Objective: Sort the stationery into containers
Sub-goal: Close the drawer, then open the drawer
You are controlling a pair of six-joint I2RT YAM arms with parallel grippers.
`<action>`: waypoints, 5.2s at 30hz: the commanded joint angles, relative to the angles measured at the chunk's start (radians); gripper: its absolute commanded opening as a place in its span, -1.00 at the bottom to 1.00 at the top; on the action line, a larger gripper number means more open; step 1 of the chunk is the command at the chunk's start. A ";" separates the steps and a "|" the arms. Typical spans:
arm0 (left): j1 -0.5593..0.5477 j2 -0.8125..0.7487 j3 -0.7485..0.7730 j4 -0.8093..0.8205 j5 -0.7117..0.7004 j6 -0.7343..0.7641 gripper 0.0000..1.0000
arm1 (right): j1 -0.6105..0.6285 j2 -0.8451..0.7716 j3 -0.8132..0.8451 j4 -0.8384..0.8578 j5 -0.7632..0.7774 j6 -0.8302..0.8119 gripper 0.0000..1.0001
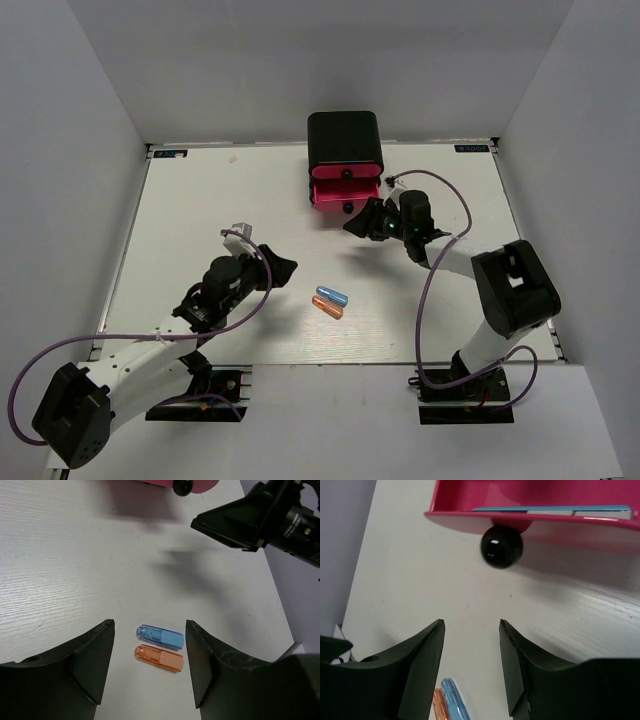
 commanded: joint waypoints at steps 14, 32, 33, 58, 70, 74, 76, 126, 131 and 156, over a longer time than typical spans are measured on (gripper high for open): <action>-0.004 0.027 0.007 0.006 -0.006 -0.002 0.37 | 0.002 0.165 0.169 0.111 0.170 0.157 0.08; -0.004 0.064 0.016 0.024 0.003 -0.002 0.37 | 0.002 0.220 0.232 0.125 0.199 0.129 -0.40; -0.004 0.064 0.016 0.024 0.003 -0.002 0.37 | -0.001 0.219 0.245 0.128 0.197 0.127 -0.40; -0.004 0.055 0.025 -0.005 0.003 -0.002 0.37 | -0.006 0.351 0.428 0.117 0.254 0.104 -0.45; -0.004 0.075 0.045 -0.005 0.012 -0.002 0.37 | -0.008 0.313 0.385 0.148 0.245 0.134 -0.06; -0.004 0.075 0.045 -0.005 0.012 -0.002 0.37 | -0.008 0.253 0.292 0.177 0.236 0.134 0.00; -0.004 0.075 0.036 -0.005 0.012 -0.002 0.37 | -0.009 0.221 0.244 0.191 0.231 0.135 0.03; 0.010 0.693 0.132 0.716 0.095 -0.336 -0.28 | -0.035 0.061 -0.017 0.105 0.126 -0.125 0.19; 0.010 0.998 0.351 0.785 0.141 -0.438 -0.24 | -0.080 -0.119 -0.066 -0.055 0.039 -0.288 0.77; 0.019 1.360 0.703 0.701 -0.121 -0.646 0.18 | -0.222 -0.359 -0.129 -0.179 0.005 -0.356 -1.00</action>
